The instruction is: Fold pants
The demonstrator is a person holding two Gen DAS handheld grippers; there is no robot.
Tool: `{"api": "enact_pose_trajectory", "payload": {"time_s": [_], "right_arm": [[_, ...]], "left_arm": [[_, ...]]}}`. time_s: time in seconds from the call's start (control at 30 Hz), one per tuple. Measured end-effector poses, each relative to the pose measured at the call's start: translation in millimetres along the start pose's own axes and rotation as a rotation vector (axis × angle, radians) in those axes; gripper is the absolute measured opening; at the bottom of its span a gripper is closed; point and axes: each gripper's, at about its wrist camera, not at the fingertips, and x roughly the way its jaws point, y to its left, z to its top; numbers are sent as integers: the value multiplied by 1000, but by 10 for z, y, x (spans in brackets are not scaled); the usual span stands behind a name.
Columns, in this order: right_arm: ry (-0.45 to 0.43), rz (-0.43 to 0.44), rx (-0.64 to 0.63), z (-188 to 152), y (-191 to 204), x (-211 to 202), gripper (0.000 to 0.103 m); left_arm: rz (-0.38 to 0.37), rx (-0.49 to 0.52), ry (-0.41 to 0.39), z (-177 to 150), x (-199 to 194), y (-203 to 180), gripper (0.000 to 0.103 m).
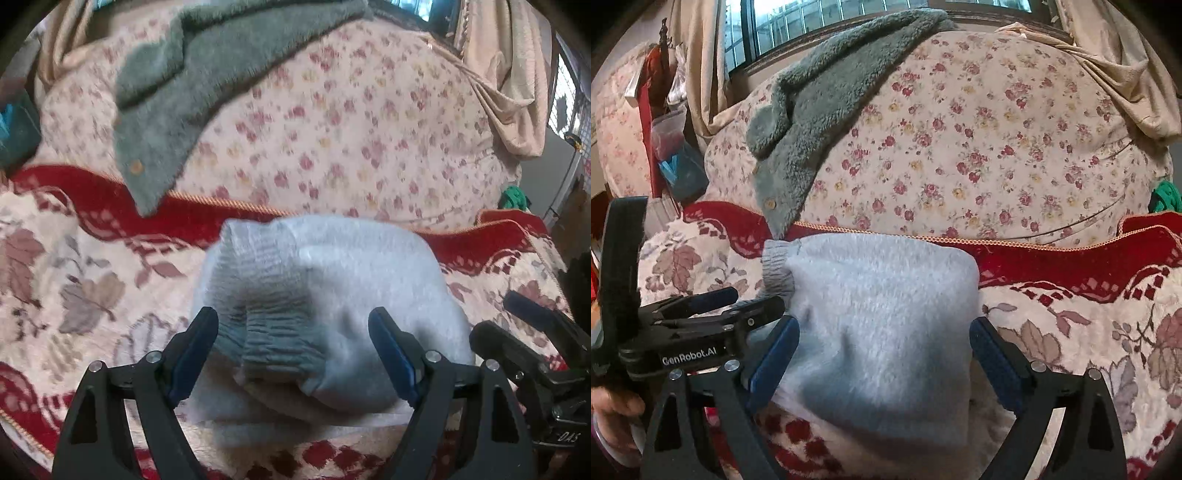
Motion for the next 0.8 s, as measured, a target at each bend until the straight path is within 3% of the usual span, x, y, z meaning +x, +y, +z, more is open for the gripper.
{"api": "enact_pose_trajectory", "payload": {"time_s": [0.17,0.6,0.67,0.73,0.8], "right_arm": [[2,4,31,-14,-19,-66,97],[32,30,64,-59,-60,-54,97],[49,59,69,-54,-117,-10,97],[75,81,71,-52,-189,46,97],[111,90,77,-61,-304,131,97]], "left_arm": [[41,12,-56,-26,-225,-63,88],[65,0,-37,-80,-271,-41,89],[27,-17,-35,-56,-270,38,89],[-49,-53,-10,-8,-239,185,101],[-118,-97,38,36,-142,375,103]]}}
